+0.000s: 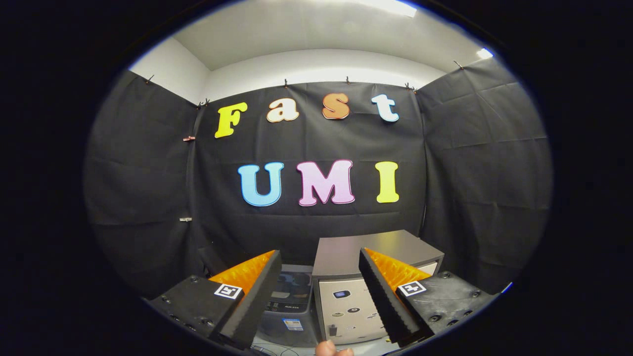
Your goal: Put the clothes into the washing machine and then close the washing machine lid.
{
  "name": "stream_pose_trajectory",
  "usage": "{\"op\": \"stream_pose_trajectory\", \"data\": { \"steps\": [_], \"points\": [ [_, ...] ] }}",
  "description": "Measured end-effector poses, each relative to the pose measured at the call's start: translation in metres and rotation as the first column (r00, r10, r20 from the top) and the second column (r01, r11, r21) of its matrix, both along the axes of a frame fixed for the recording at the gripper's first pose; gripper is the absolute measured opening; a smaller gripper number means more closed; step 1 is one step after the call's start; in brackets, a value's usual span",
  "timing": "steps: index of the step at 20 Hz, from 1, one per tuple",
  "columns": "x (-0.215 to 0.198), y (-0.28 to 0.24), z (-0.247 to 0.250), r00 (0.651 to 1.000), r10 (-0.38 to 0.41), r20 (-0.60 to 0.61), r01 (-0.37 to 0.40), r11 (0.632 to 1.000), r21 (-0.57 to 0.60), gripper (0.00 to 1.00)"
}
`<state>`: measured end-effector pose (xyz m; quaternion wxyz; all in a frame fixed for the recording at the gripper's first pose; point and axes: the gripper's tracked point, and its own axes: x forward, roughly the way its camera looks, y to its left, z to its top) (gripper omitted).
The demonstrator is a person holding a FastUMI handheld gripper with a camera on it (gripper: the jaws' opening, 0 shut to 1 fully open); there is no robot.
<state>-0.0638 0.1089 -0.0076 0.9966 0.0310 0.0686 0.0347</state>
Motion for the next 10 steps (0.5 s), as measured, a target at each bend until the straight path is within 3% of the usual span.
{"op": "stream_pose_trajectory", "data": {
  "steps": [10],
  "points": [
    [0.003,-0.006,-0.003,1.000,-0.014,-0.012,0.013,1.000,-0.007,0.99]
  ]
}}
